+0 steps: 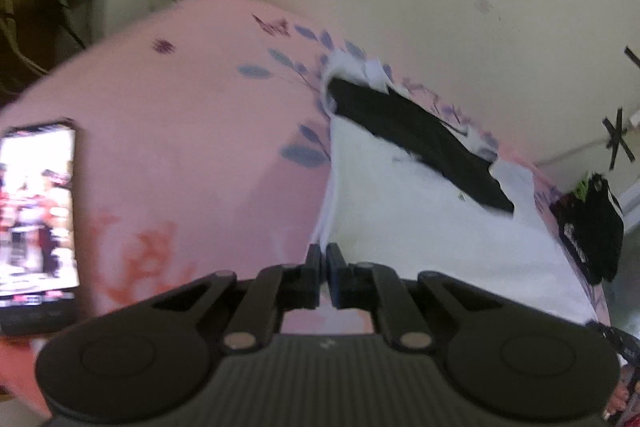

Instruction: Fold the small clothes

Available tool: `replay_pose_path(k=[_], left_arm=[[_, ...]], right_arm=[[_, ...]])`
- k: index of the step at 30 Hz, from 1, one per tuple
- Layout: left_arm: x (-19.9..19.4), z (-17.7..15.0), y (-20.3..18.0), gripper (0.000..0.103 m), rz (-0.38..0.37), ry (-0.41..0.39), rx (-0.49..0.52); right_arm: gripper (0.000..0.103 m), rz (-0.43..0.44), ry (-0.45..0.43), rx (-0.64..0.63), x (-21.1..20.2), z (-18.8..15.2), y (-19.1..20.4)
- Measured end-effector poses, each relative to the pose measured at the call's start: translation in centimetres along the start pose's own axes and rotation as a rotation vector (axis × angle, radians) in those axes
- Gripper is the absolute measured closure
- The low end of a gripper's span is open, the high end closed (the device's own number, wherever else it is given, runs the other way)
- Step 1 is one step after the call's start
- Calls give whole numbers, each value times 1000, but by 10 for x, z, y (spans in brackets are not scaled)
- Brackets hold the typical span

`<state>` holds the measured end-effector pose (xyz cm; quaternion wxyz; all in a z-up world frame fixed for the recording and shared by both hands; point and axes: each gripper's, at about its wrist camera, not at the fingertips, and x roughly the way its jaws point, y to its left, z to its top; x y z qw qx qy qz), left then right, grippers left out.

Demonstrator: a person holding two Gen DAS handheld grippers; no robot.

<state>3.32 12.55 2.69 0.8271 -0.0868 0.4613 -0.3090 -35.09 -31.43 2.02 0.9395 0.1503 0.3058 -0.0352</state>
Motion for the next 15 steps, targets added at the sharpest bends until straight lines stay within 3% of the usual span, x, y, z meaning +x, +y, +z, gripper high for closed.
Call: replay_pose_path(k=[3,4,5,6,7,10,15], left_arm=[[6,-2,5,96,43,34,9],[11,-2,8,92,69,51,0],[16,-1,12,81,99,63,-13],[18,2,16,75,113,63,-26],[18,5,20,66,114,49,-42],[8,30,18,66,97,-21,-50],[13,99,-38,52,64,-111,118]], right_arm=[[97,-39,116,-112,13,-5,7],[90,-80,150,-130,18,-7,4],[81,-104,160,-124,20,-5,0],[64,-107,143,-103,18,-1,-7],[61,-109,112,-76,14,7,-13],[63,-121,23,-62,3,39,-19],[61,-137,-69,-124,17,121,-21]])
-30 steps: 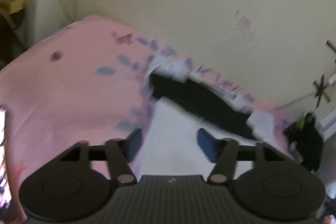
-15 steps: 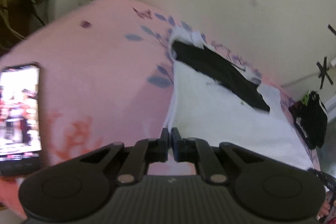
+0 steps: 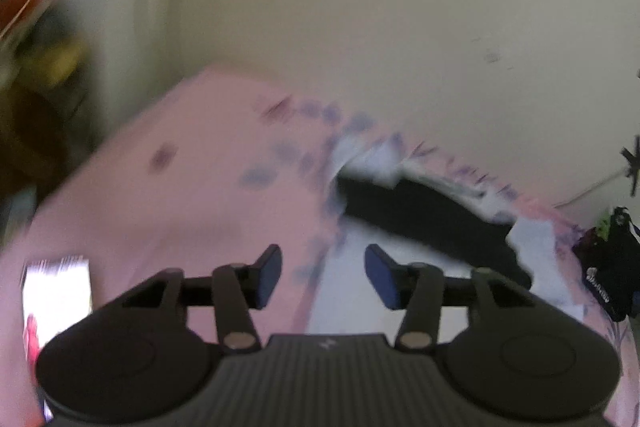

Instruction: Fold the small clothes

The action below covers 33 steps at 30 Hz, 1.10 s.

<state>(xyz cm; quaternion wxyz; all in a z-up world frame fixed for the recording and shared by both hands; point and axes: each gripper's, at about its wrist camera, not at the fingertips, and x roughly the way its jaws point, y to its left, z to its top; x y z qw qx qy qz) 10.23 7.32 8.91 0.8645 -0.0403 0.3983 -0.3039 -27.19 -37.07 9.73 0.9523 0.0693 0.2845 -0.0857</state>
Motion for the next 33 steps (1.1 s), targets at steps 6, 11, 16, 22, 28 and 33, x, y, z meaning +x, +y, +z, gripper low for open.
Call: replay_pose_path(k=[6,11,16,22,28,33], left_arm=[[97,80,-91,40,-78,43,182],[217,106,-132,40,-44,176,212],[283,96,-135,40,-41,297,214],[302,88,-140,84,22,285,269],[277,94,-138,95,21,224,234],[196,89,-145,95,-39,91,251]], right_arm=[[51,17,-2,45,90,90,-16],[46,35,108,75,202,115,-22],[44,74,210,45,283,110,-27],[47,112,260,47,330,96,-29],[99,91,224,-54,311,106,-2],[99,102,91,-150,229,122,26]])
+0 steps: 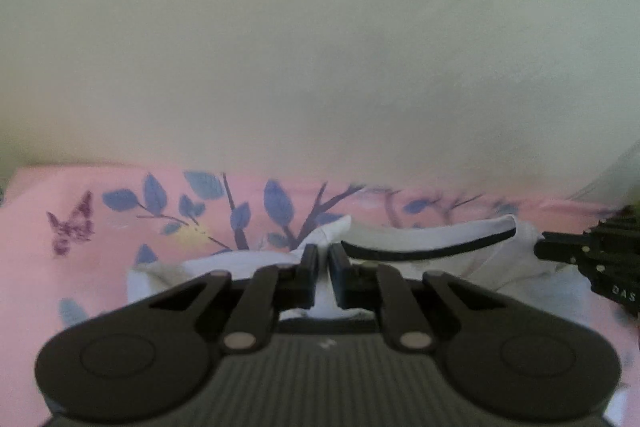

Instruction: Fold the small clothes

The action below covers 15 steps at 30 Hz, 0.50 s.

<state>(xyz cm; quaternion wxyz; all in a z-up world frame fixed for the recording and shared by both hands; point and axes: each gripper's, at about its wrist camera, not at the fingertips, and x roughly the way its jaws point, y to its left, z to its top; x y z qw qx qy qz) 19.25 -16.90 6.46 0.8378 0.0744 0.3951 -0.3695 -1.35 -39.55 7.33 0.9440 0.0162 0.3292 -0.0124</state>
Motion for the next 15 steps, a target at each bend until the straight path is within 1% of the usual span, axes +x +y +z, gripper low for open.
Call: replay_pose_path(k=[2,4,6,8,11,13,15], left_arm=[[-43,-17,-4,95,-34,-72,3],[-81,-39,-7,95,-63,-128,5],[-119,-71,-10,95,-72,-176,17],[-152,-109,-9,95,-84,-205,13],[-183,-162,-3,95,-108,-213,-27],[-195,-194,0,95,-119,-196,-53],[-200,-223,3,95,-126,-163,-74]], right_arm=[[99,6,-53,-45,-40,-4,21],[99,16,-97,-93,-81,-17,43],[99,31,-128,-136,-119,-38,66],[99,44,-143,-173,-151,-66,88],[99,63,-134,-195,-182,-112,114],[99,70,-115,-197,-194,-144,127],[99,61,-92,-204,-197,-173,138]])
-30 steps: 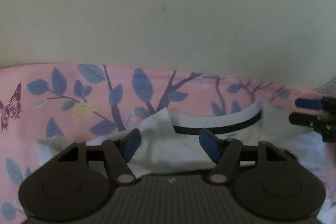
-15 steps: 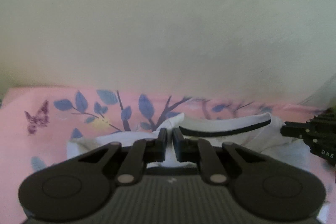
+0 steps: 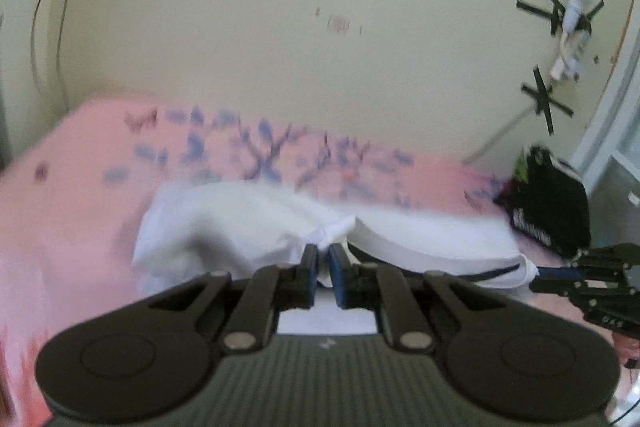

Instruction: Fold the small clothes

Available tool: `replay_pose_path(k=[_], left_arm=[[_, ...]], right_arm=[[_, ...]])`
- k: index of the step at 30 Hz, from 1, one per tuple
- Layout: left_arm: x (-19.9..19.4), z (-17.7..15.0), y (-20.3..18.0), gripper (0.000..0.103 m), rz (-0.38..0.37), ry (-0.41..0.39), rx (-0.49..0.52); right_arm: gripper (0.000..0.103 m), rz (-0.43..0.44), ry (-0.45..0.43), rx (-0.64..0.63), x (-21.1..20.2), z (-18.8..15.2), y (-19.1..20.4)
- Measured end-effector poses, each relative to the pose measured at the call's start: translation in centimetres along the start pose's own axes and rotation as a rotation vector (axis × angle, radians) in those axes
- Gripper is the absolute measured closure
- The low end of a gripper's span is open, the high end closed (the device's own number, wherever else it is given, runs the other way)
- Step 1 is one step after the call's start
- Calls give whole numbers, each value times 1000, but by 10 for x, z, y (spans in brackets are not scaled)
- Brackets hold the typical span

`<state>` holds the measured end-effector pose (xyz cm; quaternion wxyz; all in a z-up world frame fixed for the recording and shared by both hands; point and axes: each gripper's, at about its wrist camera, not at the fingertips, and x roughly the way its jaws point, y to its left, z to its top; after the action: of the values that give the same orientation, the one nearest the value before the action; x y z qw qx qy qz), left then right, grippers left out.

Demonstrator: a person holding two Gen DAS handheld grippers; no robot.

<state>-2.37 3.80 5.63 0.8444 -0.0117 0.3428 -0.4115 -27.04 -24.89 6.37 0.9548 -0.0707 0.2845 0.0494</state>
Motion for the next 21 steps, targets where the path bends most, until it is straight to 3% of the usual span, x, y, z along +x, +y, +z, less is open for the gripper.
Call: replay_pose_path(k=[5,6,7,8,9,12,15,19,21], left_arm=[[6,-42,14,91,33,136,-62],[3,-43,17,89,29,138,-64],[-7,-41,21,81,31,117,-65],[-17,-38,25,69,44,82,-67],[-29,-33,30,65,61,38,-75],[-49,-11,43,63,82,-60,-111],[-38,8,45,63,77,-90,-104],[18,21,38,63,61,-33,-66],[44,14,36,63,108,12,-56]], right_arm=[[96,30,108,92,15,-52,10],[91,57,112,132,10,-56,7],[82,76,92,161,2,-59,7],[70,80,60,179,-8,-59,3],[50,88,15,191,-19,-59,0],[52,22,-94,213,-43,-51,-11],[55,-76,-160,294,-49,-41,-28],[57,-140,-217,425,-25,-31,-52],[57,-145,-168,474,0,-35,-56]])
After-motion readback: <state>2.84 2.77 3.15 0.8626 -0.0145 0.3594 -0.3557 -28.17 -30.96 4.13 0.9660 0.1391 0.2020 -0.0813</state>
